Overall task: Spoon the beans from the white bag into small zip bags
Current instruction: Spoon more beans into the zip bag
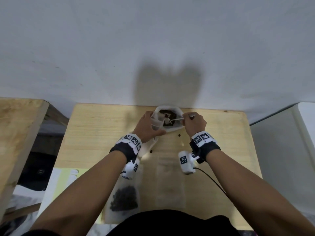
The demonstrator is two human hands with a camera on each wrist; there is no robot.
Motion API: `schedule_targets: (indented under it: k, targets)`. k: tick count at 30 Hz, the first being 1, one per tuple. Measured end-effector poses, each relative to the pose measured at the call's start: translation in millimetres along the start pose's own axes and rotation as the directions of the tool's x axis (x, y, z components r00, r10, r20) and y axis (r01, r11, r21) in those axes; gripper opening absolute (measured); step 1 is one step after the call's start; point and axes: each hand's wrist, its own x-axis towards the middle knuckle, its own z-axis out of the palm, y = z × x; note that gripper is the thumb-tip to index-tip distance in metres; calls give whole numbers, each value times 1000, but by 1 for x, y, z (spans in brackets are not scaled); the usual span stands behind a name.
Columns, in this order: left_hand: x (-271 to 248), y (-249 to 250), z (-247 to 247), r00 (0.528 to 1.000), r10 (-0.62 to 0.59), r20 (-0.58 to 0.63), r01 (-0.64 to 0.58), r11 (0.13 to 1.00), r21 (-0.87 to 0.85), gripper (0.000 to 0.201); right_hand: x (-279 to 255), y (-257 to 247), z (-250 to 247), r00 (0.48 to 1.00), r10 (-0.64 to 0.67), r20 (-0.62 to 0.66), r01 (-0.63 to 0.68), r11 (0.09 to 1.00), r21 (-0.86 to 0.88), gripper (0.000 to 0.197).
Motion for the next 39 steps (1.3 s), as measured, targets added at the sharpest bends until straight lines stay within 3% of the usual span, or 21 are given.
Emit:
schedule_targets:
  k: [7,13,18,22,25,32,39]
  targets:
    - [-1,2,-2,1000,21,12,-22,999,42,97,-5,-11,21,992,128,23,-130,985,118,22]
    - [-4,6,-8,999,45,2,-45,996,72,102,-7,-9,27,978,177,115,-201,946,254,26]
    - [-5,6,-11,999,46,-26,-44,996,79,107,-10,-4,12,972,226,67,-235,907,350,11]
    - [-11,8,-13,998,38,-51,-35,997,63,113,-10,13,0,973,223,66,-231,891,391,16]
    - [-15,10,-14,998,32,-62,-29,998,54,117,-10,24,-7,963,267,47,-253,824,507,15]
    - [-16,12,-9,990,76,-123,-65,994,93,96,-24,1,-31,986,160,-47,-111,842,528,20]
    - [-13,20,-7,982,84,-168,-71,994,81,101,-40,-33,-36,983,-130,-130,171,906,388,18]
